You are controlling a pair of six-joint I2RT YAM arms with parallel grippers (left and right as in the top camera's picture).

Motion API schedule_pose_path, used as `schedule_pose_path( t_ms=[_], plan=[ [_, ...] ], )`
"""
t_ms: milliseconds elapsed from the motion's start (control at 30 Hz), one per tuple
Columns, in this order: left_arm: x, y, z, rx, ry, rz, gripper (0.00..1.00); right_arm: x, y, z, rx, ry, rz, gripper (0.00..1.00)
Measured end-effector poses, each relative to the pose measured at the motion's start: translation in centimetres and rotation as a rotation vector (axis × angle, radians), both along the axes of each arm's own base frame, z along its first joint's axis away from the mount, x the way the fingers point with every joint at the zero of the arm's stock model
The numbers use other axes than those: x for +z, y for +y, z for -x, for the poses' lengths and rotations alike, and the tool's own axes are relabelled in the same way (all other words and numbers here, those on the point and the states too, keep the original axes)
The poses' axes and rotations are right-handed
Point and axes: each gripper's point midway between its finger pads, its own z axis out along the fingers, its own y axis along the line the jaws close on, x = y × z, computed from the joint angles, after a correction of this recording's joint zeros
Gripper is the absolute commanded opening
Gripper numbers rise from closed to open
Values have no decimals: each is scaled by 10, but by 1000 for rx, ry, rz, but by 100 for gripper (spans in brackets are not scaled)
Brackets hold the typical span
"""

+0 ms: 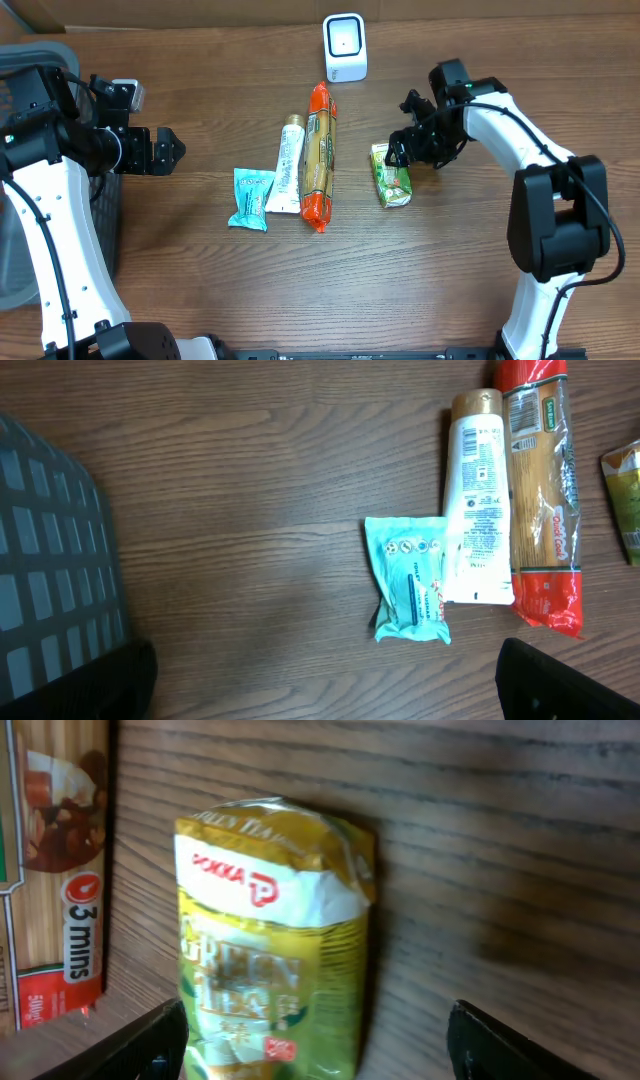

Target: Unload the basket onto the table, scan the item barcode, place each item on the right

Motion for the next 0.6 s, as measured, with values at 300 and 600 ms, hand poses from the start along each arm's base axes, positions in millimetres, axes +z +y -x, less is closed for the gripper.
schedule_pose_path(
  t_ms=[300, 600],
  plan=[
    [0, 0, 0, 0, 0, 0, 100, -21, 8, 3, 18, -10, -95, 82],
    [0, 0, 0, 0, 0, 0, 100, -23, 24, 0, 35, -28, -158, 59]
  ],
)
